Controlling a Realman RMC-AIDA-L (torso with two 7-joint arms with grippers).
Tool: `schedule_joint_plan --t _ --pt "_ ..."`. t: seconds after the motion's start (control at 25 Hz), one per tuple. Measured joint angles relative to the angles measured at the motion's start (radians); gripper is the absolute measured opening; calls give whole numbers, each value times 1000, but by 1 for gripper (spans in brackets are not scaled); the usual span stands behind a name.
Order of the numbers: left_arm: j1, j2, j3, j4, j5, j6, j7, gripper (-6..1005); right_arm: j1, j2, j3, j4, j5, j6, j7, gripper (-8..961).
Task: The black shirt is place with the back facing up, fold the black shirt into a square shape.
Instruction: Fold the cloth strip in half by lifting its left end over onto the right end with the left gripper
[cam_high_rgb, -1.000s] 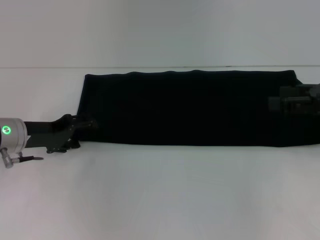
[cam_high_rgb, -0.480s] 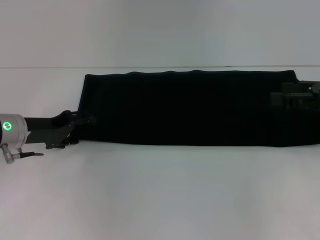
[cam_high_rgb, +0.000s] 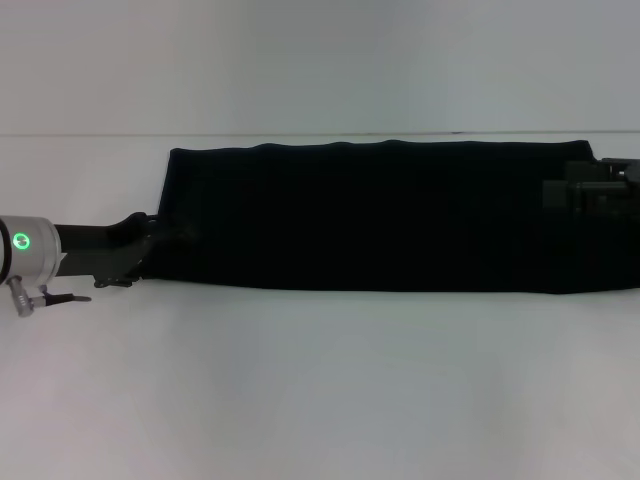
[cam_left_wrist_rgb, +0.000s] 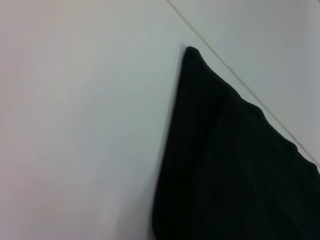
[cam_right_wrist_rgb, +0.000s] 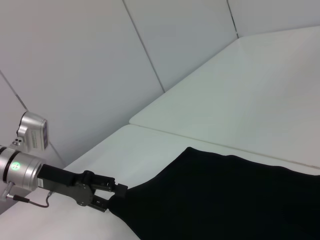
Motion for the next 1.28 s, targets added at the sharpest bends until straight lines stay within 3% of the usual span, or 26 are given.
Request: schedule_joint_plan --t 0.48,0.68,1.28 --pt "-12 4 13 -11 1 -17 78 837 -3 0 0 0 0 2 -1 854" --pt "-3 2 27 -3 3 -32 81 609 -6 0 0 0 0 2 -1 853" --pt "-2 3 28 -1 38 -42 88 115 -6 6 0 1 0 6 -2 854"
